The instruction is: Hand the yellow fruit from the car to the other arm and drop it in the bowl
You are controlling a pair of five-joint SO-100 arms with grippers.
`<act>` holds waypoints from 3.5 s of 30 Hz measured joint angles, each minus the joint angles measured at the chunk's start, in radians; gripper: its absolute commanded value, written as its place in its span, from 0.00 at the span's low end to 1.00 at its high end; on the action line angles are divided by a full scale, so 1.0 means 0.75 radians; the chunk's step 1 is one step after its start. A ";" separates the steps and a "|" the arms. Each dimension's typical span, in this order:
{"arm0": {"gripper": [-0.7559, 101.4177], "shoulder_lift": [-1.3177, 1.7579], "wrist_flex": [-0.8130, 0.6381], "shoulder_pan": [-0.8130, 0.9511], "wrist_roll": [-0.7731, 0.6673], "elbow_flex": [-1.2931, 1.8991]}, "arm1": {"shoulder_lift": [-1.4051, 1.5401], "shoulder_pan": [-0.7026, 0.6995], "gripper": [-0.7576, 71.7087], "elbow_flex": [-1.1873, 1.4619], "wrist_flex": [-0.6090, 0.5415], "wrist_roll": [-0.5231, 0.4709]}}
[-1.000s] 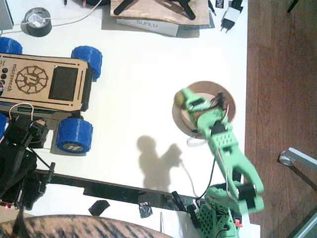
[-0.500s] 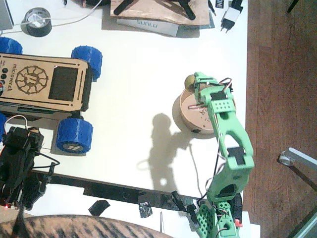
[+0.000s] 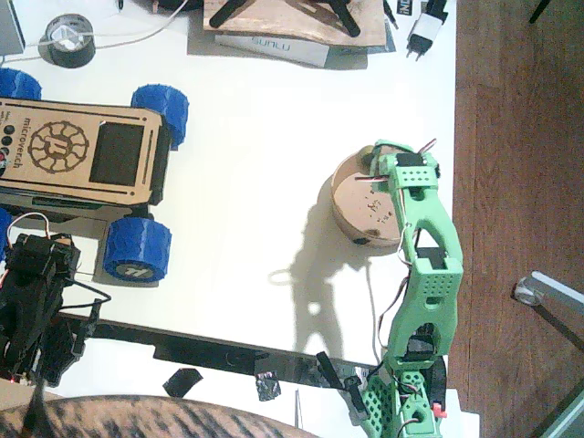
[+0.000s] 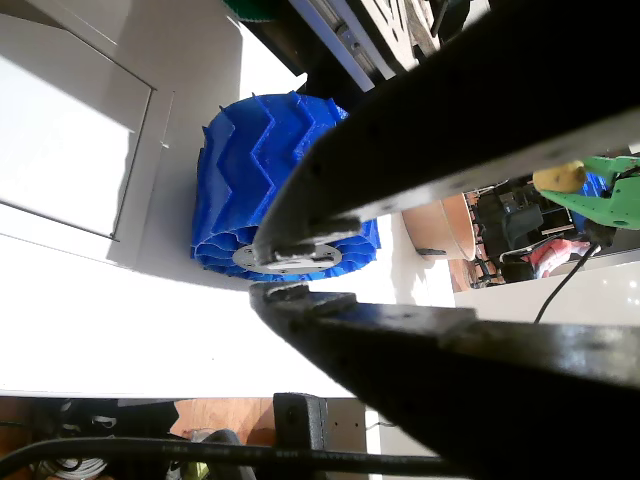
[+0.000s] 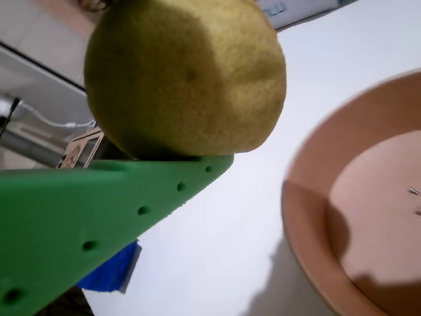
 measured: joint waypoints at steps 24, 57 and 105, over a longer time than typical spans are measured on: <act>0.01 0.004 0.002 0.000 0.000 0.000 | -0.098 0.039 0.01 -0.055 0.112 0.014; 0.01 0.004 0.002 0.000 0.000 0.000 | -0.108 0.016 0.44 0.020 0.112 0.027; 0.01 0.004 0.002 0.000 0.000 0.000 | 2.712 -0.243 0.01 2.064 -0.012 -0.227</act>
